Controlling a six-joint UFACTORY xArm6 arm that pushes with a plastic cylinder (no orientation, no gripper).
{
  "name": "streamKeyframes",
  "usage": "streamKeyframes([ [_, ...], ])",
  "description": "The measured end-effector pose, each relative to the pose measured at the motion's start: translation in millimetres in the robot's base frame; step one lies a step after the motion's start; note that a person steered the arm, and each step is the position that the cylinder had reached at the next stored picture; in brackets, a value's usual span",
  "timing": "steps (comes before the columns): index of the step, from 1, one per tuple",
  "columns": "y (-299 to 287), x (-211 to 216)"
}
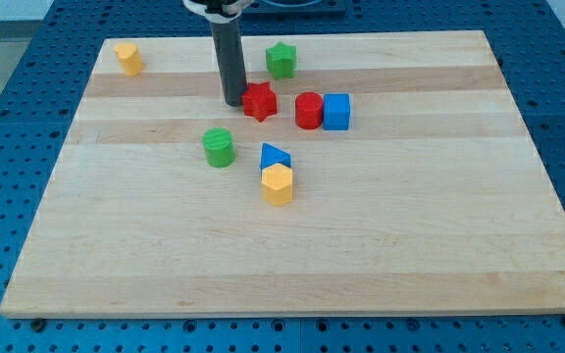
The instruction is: Place the red star right to the red circle
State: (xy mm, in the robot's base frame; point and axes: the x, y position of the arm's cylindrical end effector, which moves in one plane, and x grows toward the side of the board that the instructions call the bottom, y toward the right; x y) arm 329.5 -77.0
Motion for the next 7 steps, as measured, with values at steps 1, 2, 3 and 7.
streamKeyframes([
  [1,12,0],
  [2,17,0],
  [3,26,0],
  [7,39,38],
])
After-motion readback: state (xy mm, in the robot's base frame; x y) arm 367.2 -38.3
